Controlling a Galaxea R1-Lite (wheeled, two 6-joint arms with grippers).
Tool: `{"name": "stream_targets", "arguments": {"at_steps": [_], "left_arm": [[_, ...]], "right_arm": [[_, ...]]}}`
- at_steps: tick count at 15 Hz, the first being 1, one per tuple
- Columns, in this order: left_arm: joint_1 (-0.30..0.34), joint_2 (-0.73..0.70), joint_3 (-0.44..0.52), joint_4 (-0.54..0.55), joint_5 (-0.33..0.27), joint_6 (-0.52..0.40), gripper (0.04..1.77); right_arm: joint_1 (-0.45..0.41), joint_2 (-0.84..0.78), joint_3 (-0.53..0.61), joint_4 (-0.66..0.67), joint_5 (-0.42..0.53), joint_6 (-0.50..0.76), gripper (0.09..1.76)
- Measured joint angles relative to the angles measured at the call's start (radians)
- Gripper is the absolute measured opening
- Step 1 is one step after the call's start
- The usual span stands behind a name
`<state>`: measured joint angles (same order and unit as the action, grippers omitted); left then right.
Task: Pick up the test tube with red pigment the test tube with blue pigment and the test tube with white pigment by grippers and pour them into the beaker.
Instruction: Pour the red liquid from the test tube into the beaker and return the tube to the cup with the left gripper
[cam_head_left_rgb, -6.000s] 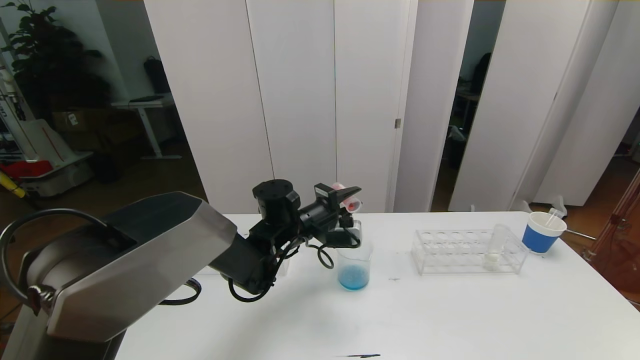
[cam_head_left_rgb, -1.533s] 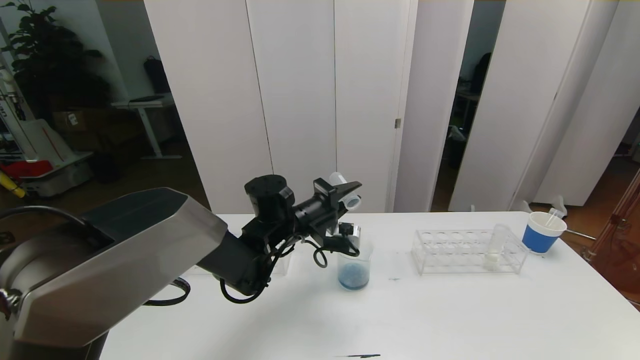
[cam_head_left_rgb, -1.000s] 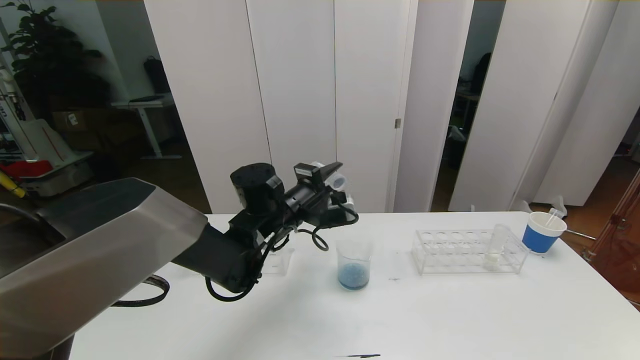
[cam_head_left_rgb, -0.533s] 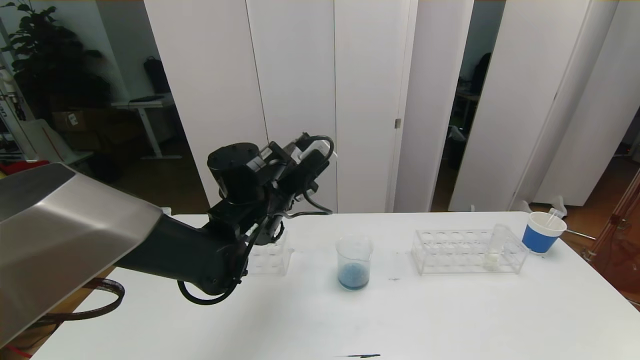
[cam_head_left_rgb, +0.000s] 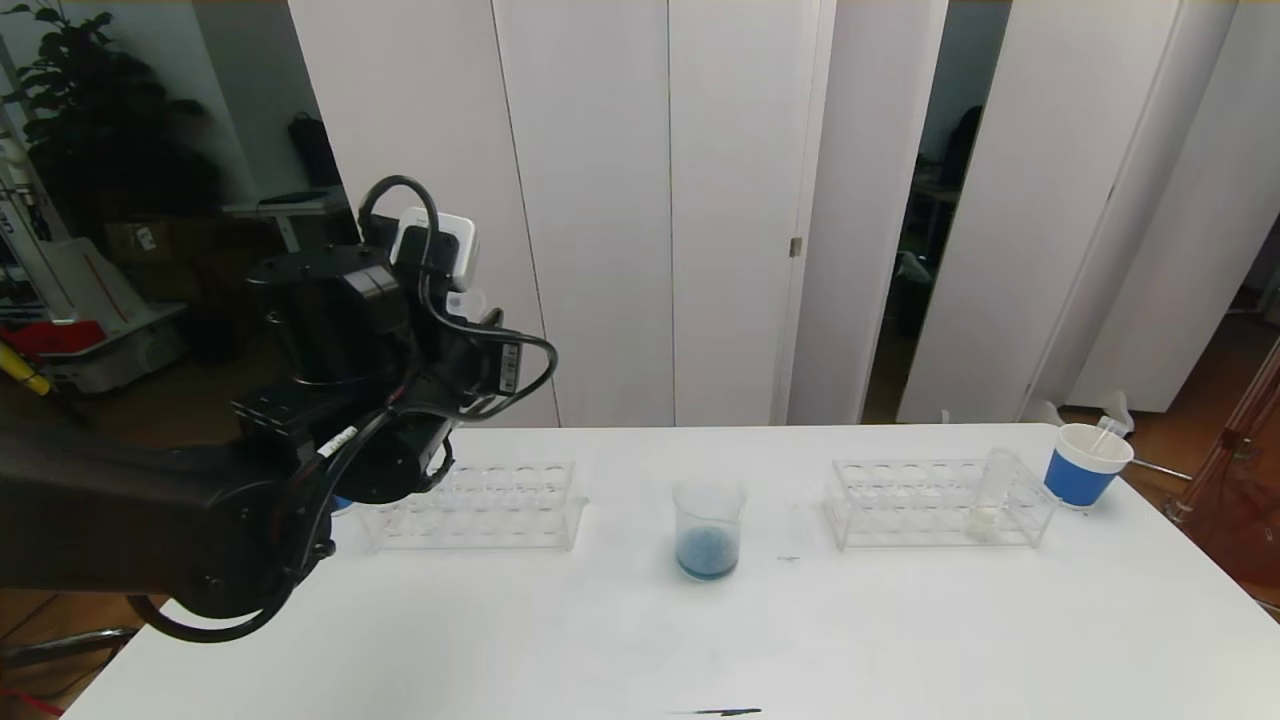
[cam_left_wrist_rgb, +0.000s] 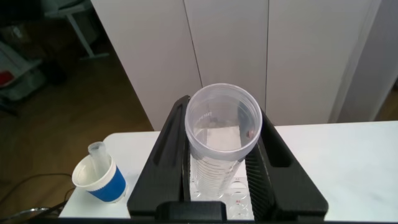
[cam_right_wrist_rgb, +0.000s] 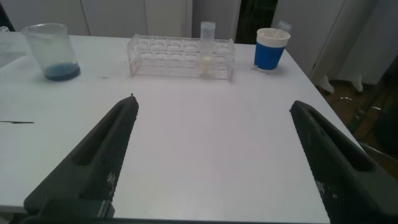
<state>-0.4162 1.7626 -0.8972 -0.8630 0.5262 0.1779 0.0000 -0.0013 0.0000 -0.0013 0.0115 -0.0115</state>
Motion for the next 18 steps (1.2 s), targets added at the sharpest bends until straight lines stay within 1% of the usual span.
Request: {"name": "stream_targets", "arguments": {"at_steps": [2, 3, 4, 5, 8, 10, 12, 15, 16, 18], "left_arm": [[0.051, -0.056, 0.055, 0.084, -0.003, -0.177, 0.58], [0.074, -0.078, 0.082, 0.119, -0.005, -0.252, 0.58], [0.099, -0.098, 0.113, 0.135, -0.011, -0.307, 0.58], [0.125, -0.111, 0.143, 0.141, -0.015, -0.332, 0.58], [0.192, -0.131, 0.224, 0.135, -0.009, -0.349, 0.58], [0.238, -0.133, 0.242, 0.133, -0.01, -0.349, 0.58], [0.297, -0.128, 0.237, 0.116, -0.011, -0.347, 0.58], [0.381, -0.082, 0.204, -0.06, -0.019, -0.35, 0.58], [0.404, -0.053, 0.188, -0.135, -0.018, -0.351, 0.58], [0.446, 0.016, 0.159, -0.235, -0.015, -0.351, 0.58]], "right_arm": [[0.0, 0.0, 0.0, 0.0, 0.0, 0.0, 1.75], [0.0, 0.0, 0.0, 0.0, 0.0, 0.0, 1.75], [0.0, 0.0, 0.0, 0.0, 0.0, 0.0, 1.75], [0.0, 0.0, 0.0, 0.0, 0.0, 0.0, 1.75], [0.0, 0.0, 0.0, 0.0, 0.0, 0.0, 1.75], [0.0, 0.0, 0.0, 0.0, 0.0, 0.0, 1.75], [0.0, 0.0, 0.0, 0.0, 0.0, 0.0, 1.75], [0.0, 0.0, 0.0, 0.0, 0.0, 0.0, 1.75], [0.0, 0.0, 0.0, 0.0, 0.0, 0.0, 1.75], [0.0, 0.0, 0.0, 0.0, 0.0, 0.0, 1.75]]}}
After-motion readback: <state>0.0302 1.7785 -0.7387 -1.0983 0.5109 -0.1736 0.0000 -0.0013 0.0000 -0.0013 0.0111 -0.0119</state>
